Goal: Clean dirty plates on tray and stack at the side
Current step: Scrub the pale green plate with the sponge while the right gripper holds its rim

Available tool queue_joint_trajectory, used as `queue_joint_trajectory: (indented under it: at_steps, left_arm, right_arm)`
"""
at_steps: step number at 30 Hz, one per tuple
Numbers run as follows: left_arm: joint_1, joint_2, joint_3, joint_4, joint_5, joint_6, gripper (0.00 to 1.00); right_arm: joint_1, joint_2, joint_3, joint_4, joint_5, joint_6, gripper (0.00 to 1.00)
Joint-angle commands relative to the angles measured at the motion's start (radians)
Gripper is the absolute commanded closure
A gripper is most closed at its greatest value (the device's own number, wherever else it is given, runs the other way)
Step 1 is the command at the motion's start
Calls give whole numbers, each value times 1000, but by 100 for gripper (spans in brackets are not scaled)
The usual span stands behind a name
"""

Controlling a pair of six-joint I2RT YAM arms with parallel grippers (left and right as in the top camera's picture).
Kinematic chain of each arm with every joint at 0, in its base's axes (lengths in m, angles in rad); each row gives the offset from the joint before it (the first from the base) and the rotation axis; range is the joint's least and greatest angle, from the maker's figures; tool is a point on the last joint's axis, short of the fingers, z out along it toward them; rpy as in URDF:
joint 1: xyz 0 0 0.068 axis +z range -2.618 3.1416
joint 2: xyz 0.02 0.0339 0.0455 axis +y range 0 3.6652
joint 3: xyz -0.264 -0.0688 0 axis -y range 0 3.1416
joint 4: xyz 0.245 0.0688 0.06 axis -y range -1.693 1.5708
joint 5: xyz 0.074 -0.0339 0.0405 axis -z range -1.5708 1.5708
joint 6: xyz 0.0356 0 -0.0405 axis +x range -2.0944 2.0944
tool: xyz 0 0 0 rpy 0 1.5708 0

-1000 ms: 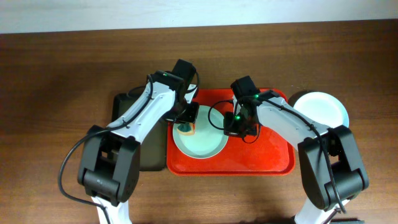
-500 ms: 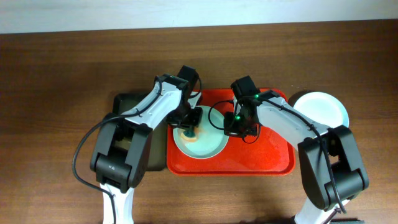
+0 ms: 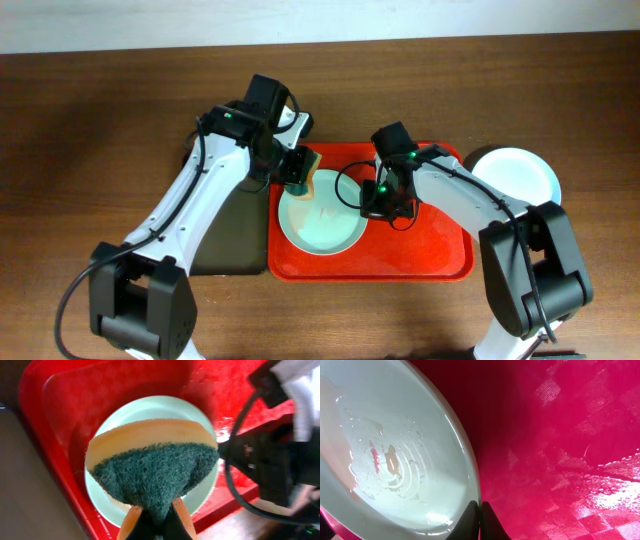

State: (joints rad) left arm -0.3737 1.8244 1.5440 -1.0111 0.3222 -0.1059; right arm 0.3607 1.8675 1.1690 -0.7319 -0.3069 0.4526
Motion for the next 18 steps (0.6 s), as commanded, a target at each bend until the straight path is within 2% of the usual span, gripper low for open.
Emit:
queue_joint_trajectory:
  at_steps: [1, 6, 11, 14, 17, 18]
  left_arm:
    - [-20, 19, -47, 23, -104, -47, 100]
    - [-74, 95, -175, 201, -110, -92, 100]
    - [-77, 259, -177, 229, -109, -127, 100]
    - [-77, 304, -177, 189, 12, -128, 100]
    - [-77, 302, -176, 150, 243, -24, 100]
    - [-77, 301, -174, 145, 278, -19, 100]
  right_arm:
    - [6, 3, -10, 3, 1, 1, 96]
    - [6, 3, -10, 4, 1, 1, 96]
    - [6, 3, -10, 3, 1, 1, 96]
    - [6, 3, -10, 3, 1, 1, 96]
    - [6, 3, -10, 3, 1, 1, 96]
    - [6, 3, -10, 3, 1, 1, 96]
